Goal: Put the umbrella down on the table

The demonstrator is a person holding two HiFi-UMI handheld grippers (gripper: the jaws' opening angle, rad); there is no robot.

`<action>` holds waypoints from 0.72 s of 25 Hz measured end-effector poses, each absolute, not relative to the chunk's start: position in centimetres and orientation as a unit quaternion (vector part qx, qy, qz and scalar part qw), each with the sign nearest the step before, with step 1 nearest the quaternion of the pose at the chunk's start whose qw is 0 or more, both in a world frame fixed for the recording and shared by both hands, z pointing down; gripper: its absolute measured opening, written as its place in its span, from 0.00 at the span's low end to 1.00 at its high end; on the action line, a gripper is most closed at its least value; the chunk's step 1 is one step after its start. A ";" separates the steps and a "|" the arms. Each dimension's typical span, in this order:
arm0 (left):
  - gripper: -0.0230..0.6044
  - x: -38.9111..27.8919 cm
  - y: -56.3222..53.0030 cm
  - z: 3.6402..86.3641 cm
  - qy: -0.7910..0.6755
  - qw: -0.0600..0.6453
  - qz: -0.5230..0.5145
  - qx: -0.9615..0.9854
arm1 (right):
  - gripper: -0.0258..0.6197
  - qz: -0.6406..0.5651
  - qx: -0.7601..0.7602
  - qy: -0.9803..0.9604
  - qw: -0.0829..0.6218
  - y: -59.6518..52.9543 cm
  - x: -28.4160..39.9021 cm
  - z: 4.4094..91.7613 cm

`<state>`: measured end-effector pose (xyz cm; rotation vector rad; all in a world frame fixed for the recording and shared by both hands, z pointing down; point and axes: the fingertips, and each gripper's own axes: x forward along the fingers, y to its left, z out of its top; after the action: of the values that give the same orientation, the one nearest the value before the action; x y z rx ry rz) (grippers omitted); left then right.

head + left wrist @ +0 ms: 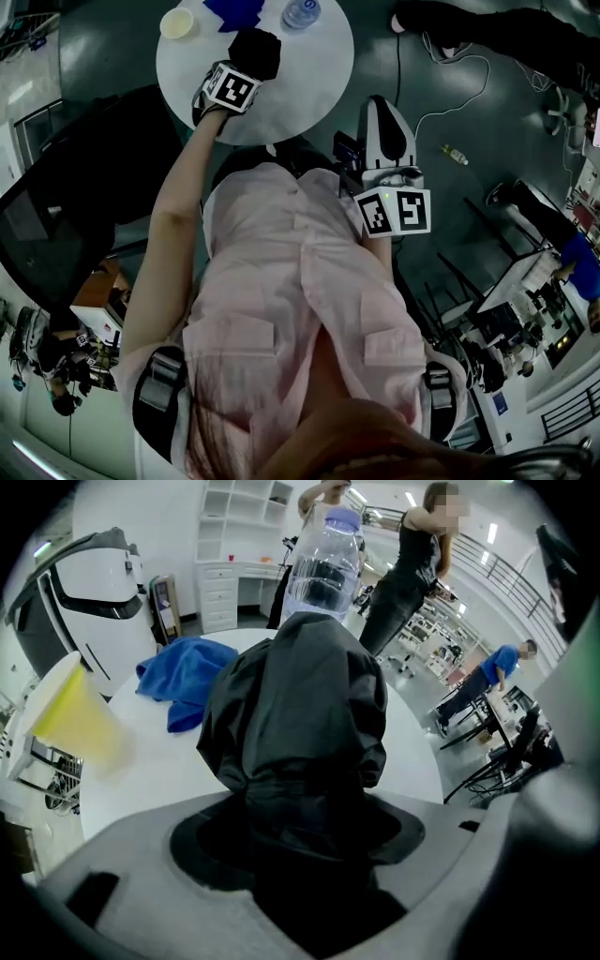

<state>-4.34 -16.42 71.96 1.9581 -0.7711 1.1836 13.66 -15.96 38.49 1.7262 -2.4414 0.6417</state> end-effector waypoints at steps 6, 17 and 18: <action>0.54 -4.3 -16.8 72.5 -0.304 0.357 0.467 0.750 | 0.10 0.218 0.575 -0.787 0.046 -15.7 14.6 38.7; 0.56 -4.4 -17.0 72.8 -0.316 0.342 0.456 0.759 | 0.10 0.217 0.569 -0.792 0.041 -16.0 14.0 38.9; 0.56 -4.5 -17.1 72.8 -0.315 0.343 0.456 0.759 | 0.10 0.216 0.567 -0.793 0.041 -16.1 13.9 38.9</action>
<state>-4.45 -17.06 72.80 1.9710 -0.8179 1.1843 13.86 -16.07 38.85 1.7375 -2.4293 0.6619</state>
